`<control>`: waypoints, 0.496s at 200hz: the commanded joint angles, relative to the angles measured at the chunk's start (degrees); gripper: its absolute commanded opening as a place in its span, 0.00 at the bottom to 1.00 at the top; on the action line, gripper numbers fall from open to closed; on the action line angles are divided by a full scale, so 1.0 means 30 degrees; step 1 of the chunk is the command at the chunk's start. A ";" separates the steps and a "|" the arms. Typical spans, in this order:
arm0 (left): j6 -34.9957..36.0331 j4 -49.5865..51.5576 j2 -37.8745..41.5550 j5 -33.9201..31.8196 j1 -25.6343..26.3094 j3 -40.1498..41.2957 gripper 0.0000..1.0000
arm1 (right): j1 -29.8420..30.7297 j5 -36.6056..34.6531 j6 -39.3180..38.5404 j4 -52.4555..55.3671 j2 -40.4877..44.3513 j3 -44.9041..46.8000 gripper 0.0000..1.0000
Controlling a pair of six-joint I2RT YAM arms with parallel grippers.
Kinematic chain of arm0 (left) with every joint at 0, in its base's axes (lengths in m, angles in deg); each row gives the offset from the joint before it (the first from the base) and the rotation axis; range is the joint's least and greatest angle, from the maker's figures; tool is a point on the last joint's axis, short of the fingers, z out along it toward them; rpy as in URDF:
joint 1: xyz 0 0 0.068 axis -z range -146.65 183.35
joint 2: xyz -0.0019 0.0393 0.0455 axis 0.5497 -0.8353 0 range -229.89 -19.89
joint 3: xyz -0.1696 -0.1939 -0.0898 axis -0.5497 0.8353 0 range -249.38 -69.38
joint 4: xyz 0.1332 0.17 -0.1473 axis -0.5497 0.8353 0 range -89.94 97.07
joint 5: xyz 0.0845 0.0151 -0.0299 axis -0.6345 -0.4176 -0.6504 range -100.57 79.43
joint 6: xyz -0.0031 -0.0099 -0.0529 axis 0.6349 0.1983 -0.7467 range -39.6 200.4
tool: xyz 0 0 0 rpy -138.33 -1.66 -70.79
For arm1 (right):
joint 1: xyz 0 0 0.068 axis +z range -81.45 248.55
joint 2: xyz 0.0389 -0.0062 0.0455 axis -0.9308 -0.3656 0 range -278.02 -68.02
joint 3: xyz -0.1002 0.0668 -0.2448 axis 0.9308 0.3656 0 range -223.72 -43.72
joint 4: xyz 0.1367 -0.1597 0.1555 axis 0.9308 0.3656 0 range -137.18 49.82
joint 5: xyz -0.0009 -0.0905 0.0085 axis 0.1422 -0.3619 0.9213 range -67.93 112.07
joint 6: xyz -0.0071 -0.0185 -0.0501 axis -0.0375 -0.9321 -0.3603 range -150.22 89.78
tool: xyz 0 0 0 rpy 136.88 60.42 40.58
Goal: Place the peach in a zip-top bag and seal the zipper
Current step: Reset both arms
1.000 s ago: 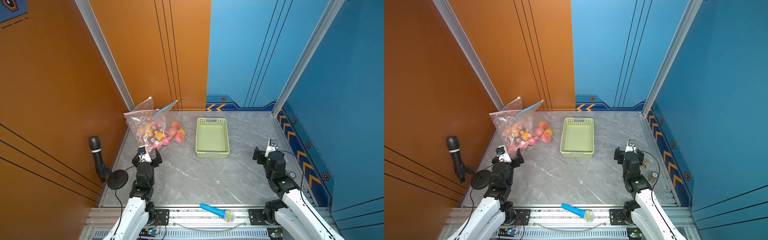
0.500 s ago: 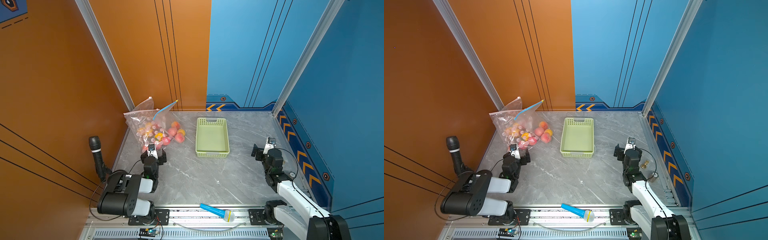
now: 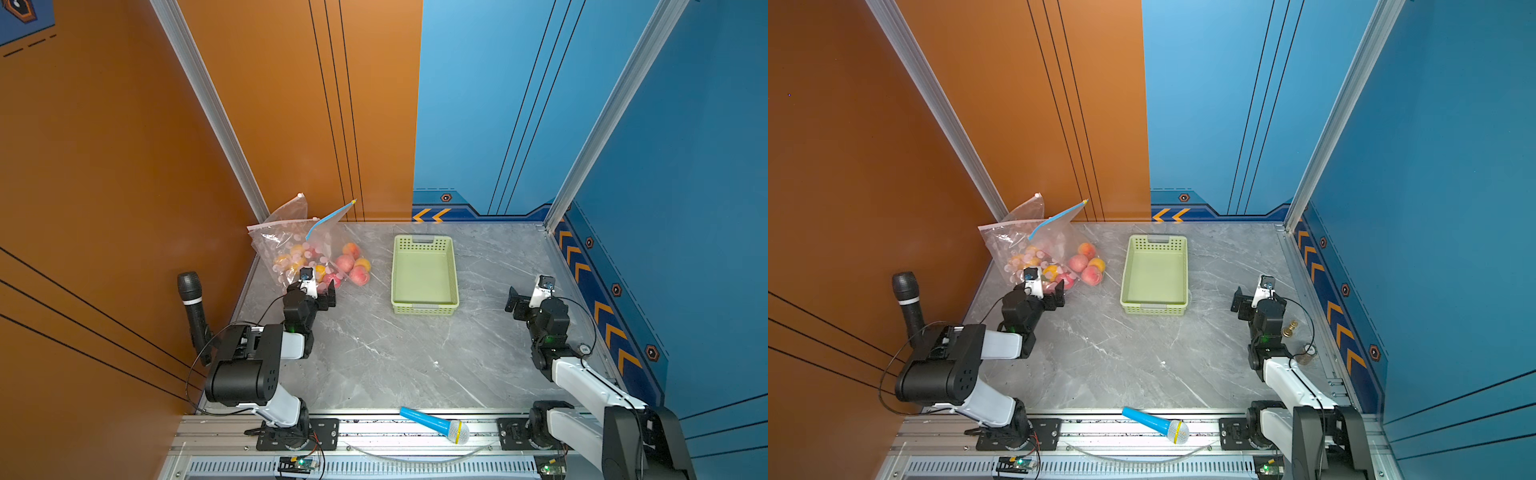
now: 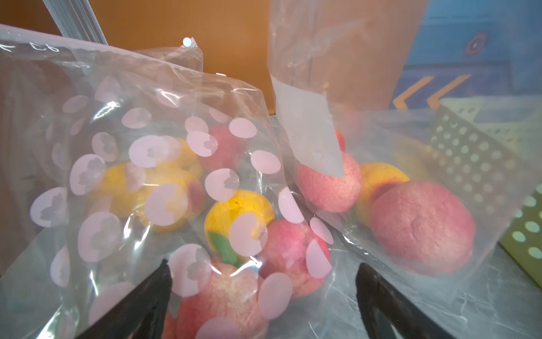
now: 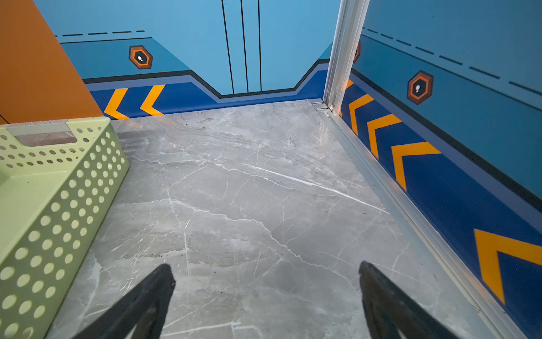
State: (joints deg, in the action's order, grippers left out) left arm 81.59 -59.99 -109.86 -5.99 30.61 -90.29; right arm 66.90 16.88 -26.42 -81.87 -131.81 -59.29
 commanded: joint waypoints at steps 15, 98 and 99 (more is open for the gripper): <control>-0.0115 0.1756 0.0084 0.1660 -0.0046 0.0008 0.98 | -0.0815 0.2424 0.0228 -0.4334 -0.3066 0.0192 1.00; -0.0113 0.1765 0.0075 0.1345 0.0006 0.0005 0.98 | -0.0924 0.3677 0.0762 -0.7892 -0.7933 -0.0562 1.00; -0.0123 0.1765 0.0077 0.1345 0.0006 0.0015 0.98 | -0.0905 0.3671 0.0774 -0.7919 -0.7954 -0.0556 1.00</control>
State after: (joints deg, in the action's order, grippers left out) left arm 81.46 -55.33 -109.86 -2.84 30.41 -90.29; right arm 64.13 27.02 -24.85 -102.40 -156.42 -59.40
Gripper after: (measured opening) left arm 0.976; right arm 0.995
